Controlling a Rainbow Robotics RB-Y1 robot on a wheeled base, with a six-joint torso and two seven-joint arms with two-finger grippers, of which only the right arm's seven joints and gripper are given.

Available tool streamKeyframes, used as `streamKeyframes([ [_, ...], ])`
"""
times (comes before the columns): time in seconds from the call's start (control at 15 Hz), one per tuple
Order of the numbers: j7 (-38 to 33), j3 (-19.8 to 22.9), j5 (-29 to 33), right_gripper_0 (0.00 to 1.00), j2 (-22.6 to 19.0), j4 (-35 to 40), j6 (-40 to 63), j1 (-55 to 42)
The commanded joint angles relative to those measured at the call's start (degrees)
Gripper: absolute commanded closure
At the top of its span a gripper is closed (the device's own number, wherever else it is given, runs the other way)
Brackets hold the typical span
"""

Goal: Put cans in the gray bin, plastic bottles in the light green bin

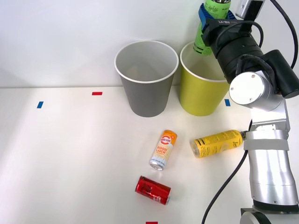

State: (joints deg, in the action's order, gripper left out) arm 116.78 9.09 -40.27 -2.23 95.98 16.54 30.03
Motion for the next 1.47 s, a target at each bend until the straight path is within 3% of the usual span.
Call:
streamKeyframes([
  [0.07,0.20,-1.27,-1.83,0.00,0.03,0.00,-1.42,-0.33],
  [0.47,0.91,-10.50,-1.83,0.00,-1.38,0.70,-14.87,-8.15],
  [1.13,0.91,-20.69,-2.36,0.00,-11.13,27.16,-18.83,-40.67],
  [1.47,0.99,-27.20,-2.01,0.00,-16.14,29.36,-31.39,-53.50],
])
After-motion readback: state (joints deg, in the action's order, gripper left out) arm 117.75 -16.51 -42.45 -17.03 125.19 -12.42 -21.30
